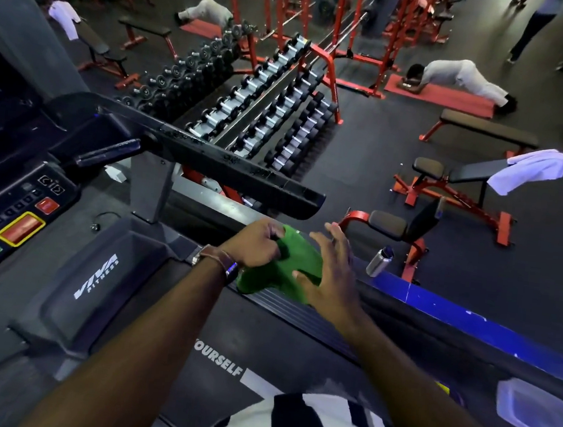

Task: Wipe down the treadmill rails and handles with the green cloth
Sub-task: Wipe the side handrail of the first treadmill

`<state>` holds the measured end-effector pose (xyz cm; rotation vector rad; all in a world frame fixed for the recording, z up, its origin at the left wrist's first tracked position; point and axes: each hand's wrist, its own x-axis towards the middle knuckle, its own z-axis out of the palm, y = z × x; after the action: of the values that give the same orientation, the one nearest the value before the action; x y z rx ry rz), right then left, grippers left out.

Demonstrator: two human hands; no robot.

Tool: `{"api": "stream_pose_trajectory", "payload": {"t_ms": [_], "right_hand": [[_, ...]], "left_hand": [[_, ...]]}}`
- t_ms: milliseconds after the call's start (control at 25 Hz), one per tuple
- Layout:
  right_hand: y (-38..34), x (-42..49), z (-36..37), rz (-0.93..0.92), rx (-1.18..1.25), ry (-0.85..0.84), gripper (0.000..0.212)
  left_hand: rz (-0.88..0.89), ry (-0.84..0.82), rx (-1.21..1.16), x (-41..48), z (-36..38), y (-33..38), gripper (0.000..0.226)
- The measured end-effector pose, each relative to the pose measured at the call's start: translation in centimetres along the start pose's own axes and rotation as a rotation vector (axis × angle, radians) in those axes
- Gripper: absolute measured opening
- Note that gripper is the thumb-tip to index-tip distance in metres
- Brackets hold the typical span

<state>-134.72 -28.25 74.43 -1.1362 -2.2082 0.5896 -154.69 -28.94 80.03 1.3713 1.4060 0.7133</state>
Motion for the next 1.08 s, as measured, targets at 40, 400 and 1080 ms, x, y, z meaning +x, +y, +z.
{"api": "stream_pose_trajectory", "payload": {"t_ms": [40, 400, 1080], "right_hand": [[0.3, 0.8, 0.0, -0.005, 0.062, -0.024, 0.058], [2.7, 8.3, 2.1, 0.015, 0.222, 0.269, 0.04], [5.2, 18.3, 10.1, 0.31, -0.642, 0.07, 0.053]], "left_hand": [[0.034, 0.004, -0.058, 0.5, -0.6, -0.2, 0.026], [0.361, 0.519, 0.529, 8.1, -6.7, -4.1, 0.045], [0.339, 0.126, 1.024, 15.4, -11.5, -11.6, 0.089]]}}
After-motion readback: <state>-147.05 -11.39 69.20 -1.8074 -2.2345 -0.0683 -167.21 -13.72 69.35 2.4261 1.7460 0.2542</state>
